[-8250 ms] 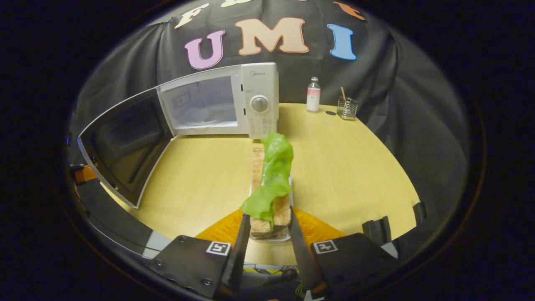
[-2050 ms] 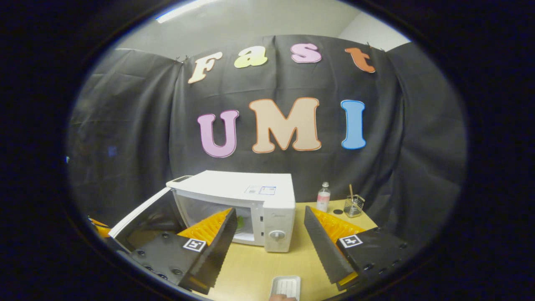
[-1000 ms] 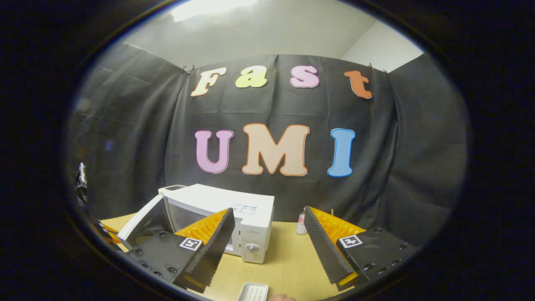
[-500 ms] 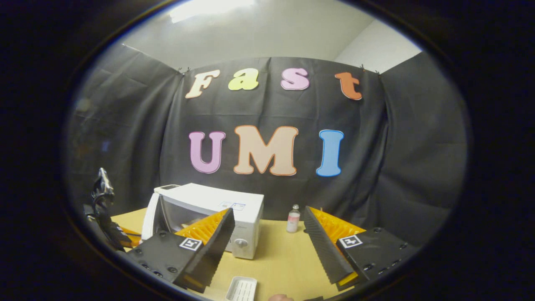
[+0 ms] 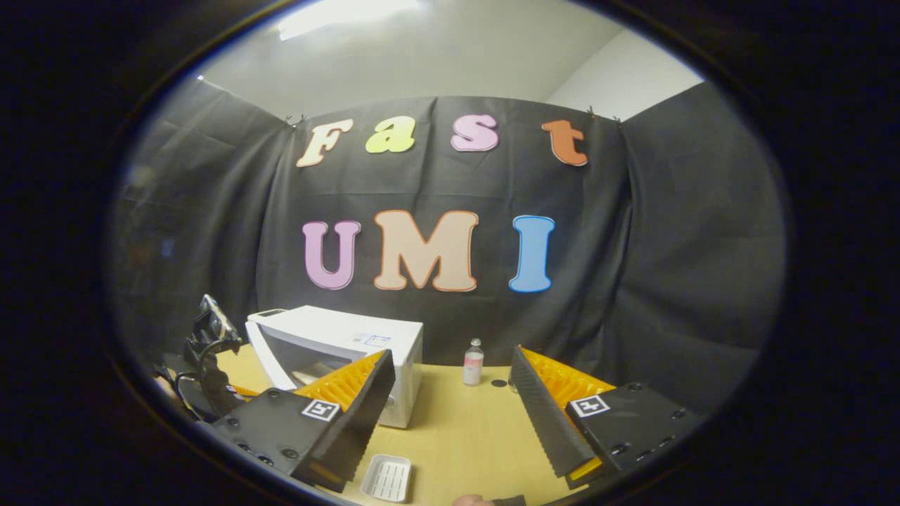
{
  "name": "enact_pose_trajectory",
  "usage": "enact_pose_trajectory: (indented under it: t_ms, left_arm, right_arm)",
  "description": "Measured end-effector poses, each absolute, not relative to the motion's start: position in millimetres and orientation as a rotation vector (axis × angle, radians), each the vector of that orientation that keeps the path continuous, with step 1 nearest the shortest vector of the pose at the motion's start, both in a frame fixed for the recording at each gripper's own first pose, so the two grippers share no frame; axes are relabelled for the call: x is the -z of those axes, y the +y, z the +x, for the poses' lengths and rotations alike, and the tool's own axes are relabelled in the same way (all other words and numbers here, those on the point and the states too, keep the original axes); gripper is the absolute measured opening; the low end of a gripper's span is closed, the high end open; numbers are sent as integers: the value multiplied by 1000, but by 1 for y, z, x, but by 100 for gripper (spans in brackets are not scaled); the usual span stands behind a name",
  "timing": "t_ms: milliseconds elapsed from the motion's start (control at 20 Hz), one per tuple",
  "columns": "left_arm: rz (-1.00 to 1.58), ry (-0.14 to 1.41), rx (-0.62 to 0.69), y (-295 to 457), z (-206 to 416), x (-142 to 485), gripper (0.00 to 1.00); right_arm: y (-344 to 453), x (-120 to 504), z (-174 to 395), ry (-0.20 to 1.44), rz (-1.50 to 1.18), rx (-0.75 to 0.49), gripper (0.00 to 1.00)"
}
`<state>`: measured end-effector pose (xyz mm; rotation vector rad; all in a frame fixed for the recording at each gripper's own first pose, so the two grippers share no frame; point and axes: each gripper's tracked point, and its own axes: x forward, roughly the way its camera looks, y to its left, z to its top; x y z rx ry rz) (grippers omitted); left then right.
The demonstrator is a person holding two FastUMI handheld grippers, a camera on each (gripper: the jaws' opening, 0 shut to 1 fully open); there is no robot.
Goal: Open the microwave oven with the left hand, put the food in, and close the microwave oven.
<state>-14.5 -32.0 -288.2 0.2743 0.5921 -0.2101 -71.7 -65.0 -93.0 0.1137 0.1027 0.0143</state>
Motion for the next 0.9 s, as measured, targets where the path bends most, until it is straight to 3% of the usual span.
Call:
enact_pose_trajectory:
  t_ms: [550,600,900]
  left_arm:
    - [220,571,239,-69,47,296,1]
    - [219,568,244,-73,51,295,1]
    - [231,559,261,-87,83,301,1]
  right_arm:
    - [-106,94,-87,113,130,77,96]
    - [-108,95,-88,114,129,84,100]
    - [-115,91,-86,101,125,98,96]
